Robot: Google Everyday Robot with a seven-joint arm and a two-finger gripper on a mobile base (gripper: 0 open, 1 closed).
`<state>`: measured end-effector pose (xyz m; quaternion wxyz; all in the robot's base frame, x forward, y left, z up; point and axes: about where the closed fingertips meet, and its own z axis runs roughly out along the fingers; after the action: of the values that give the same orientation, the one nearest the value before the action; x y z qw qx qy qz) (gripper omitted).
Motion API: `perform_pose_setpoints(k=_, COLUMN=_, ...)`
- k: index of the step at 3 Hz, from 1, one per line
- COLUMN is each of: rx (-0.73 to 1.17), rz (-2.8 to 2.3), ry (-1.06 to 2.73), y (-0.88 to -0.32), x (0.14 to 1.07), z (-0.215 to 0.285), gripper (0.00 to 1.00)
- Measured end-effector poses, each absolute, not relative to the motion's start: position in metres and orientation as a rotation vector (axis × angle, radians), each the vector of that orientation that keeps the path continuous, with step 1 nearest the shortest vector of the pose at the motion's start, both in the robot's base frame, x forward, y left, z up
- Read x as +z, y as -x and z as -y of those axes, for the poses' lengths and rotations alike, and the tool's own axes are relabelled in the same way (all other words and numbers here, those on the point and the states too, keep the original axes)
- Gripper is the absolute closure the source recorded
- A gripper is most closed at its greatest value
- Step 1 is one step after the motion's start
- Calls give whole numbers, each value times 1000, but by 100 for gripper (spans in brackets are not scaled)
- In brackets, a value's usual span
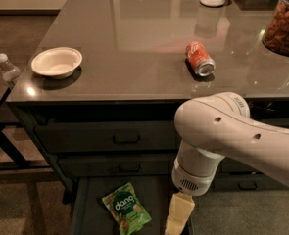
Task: Pick green rice chip bag from bottom drawer and place on counter
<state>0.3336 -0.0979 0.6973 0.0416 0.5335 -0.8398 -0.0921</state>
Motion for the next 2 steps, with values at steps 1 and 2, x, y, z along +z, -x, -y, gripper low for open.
perform_pose_setpoints(k=1, rx=-399, rz=2546, ry=-1595, y=-325, x=656, z=77, gripper=0)
perform_pose_setpoints(k=2, rx=-517, rz=2549, ry=-1491, y=-322, x=593, z=51, gripper=0)
